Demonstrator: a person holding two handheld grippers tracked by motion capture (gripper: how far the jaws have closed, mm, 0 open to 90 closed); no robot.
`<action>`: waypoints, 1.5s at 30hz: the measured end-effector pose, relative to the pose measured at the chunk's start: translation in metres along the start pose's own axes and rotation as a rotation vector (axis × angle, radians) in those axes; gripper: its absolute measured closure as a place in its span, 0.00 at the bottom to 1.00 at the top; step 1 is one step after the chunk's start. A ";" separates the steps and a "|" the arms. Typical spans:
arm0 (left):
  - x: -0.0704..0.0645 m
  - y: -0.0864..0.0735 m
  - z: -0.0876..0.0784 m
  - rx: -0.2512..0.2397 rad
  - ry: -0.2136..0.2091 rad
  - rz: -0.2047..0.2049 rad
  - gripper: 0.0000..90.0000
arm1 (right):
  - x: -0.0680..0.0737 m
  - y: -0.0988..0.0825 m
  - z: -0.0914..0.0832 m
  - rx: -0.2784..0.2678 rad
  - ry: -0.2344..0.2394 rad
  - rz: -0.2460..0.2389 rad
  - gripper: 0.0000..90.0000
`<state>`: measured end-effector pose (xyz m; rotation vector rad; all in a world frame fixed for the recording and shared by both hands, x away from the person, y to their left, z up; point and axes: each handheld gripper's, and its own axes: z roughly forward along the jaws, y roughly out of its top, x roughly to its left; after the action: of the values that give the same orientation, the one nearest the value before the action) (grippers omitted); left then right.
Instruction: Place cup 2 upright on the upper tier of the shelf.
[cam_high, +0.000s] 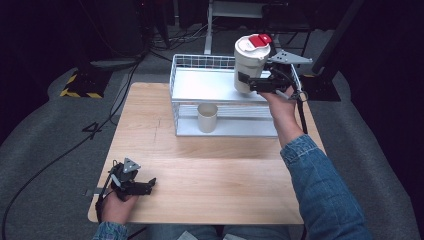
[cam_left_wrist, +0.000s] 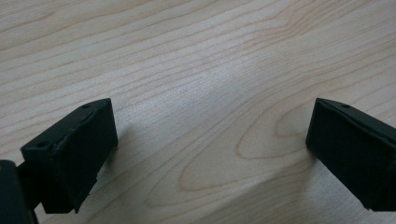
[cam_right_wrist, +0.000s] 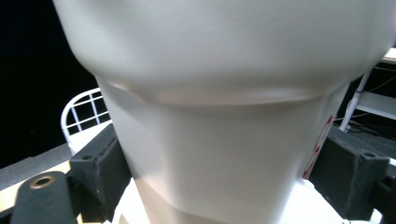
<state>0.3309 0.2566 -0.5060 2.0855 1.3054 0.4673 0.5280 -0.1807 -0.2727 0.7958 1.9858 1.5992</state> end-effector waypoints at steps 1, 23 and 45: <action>0.000 0.000 0.000 0.000 0.000 0.000 0.03 | -0.001 -0.001 0.002 -0.001 -0.003 0.001 0.17; 0.000 0.000 0.000 0.000 0.000 0.000 0.03 | -0.010 -0.017 0.029 0.027 -0.025 0.047 0.17; 0.000 0.000 0.000 0.000 0.000 0.000 0.03 | -0.010 -0.023 0.022 0.030 -0.013 0.041 0.17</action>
<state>0.3310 0.2566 -0.5061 2.0855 1.3051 0.4675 0.5465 -0.1759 -0.3000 0.8616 2.0012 1.5860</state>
